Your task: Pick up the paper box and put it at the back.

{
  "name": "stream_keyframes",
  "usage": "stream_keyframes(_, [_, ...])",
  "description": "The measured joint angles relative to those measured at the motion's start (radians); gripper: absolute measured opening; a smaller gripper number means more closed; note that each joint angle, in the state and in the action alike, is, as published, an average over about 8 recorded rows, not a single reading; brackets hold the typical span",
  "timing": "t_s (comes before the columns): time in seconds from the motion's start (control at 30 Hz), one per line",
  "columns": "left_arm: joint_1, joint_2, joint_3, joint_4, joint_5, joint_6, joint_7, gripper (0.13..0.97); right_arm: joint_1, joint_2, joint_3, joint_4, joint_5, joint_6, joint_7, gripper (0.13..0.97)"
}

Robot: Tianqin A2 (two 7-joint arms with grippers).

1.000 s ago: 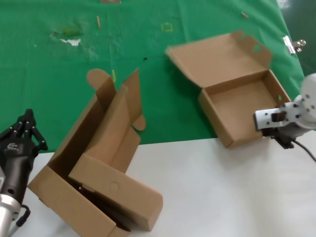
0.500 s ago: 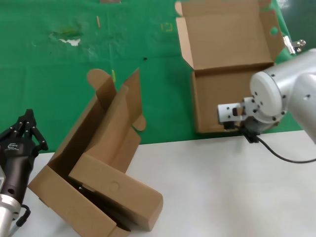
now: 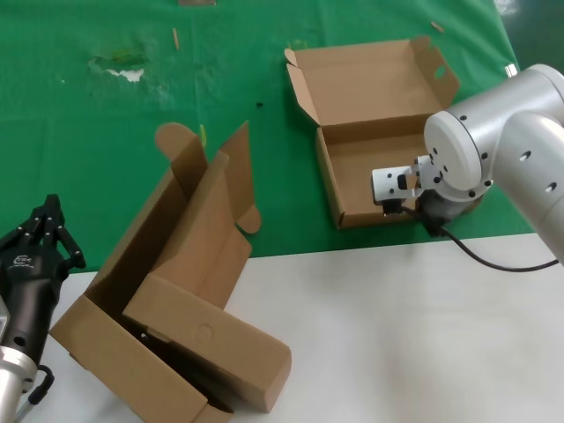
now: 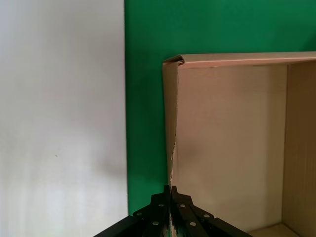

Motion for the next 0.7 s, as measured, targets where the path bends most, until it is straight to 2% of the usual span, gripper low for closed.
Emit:
stream_keyframes(0.23, [0.0, 0.0, 0.0, 0.0, 0.0, 0.0, 0.0, 0.14, 0.01, -0.009, -0.001, -0.007, 0.008, -0.008, -0.021, 0.149])
stream_keyframes(0.47, [0.0, 0.0, 0.0, 0.0, 0.0, 0.0, 0.0, 0.14, 0.021, 0.008, 0.007, 0.016, 0.074, -0.085, -0.07, 0.185])
stream_keyframes(0.7, [0.0, 0.0, 0.0, 0.0, 0.0, 0.0, 0.0, 0.14, 0.026, 0.053, 0.024, 0.112, 0.134, -0.179, -0.077, 0.283])
